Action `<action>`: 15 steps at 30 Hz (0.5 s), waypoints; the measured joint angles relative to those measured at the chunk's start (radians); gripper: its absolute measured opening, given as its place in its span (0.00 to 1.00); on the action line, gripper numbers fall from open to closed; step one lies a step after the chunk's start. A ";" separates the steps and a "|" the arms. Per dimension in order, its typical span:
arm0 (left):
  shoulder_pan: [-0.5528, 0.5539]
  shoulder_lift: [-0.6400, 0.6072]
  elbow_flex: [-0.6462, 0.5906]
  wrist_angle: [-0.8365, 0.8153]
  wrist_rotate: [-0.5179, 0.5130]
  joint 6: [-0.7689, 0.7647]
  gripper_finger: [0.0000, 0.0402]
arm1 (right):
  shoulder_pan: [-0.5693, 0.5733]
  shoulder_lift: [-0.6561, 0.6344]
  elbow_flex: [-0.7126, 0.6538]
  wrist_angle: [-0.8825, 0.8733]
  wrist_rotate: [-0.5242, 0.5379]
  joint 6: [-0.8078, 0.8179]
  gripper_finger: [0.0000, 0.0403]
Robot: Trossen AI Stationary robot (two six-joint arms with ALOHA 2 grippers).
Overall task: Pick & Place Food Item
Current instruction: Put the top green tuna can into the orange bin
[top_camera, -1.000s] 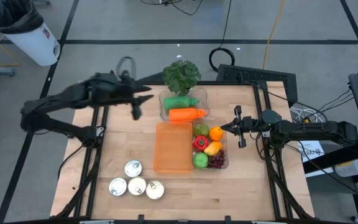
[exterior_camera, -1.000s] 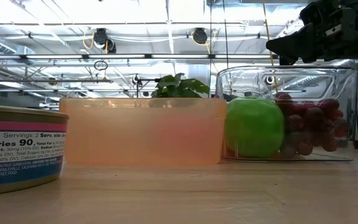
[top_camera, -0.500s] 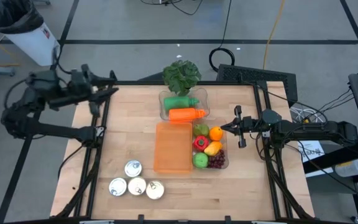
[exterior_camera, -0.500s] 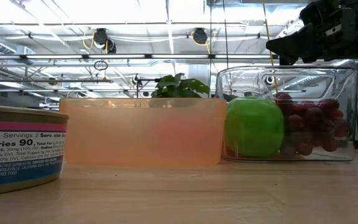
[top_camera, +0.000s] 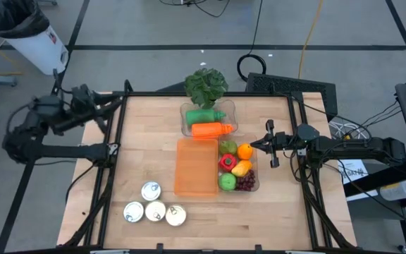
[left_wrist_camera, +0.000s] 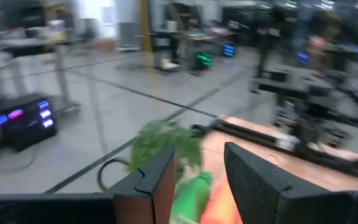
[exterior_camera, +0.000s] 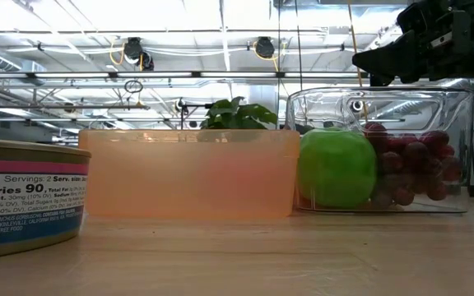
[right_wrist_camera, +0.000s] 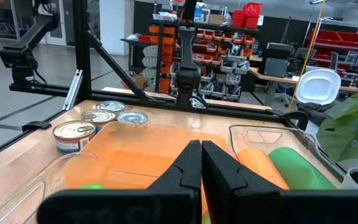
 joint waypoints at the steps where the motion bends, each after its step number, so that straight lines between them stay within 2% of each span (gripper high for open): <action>1: 0.000 -0.021 -0.043 0.021 -0.028 -0.016 0.37 | 0.000 0.000 0.000 0.000 0.000 0.000 0.00; 4: 0.000 -0.090 -0.163 0.071 -0.052 -0.019 0.39 | 0.000 0.000 0.000 0.000 0.000 0.000 0.00; 10: 0.000 -0.212 -0.370 0.221 -0.013 0.009 0.43 | 0.000 0.000 0.000 0.000 0.000 0.000 0.00; 15: 0.000 -0.288 -0.576 0.374 0.005 -0.052 0.46 | 0.000 0.000 0.000 0.000 0.000 0.000 0.00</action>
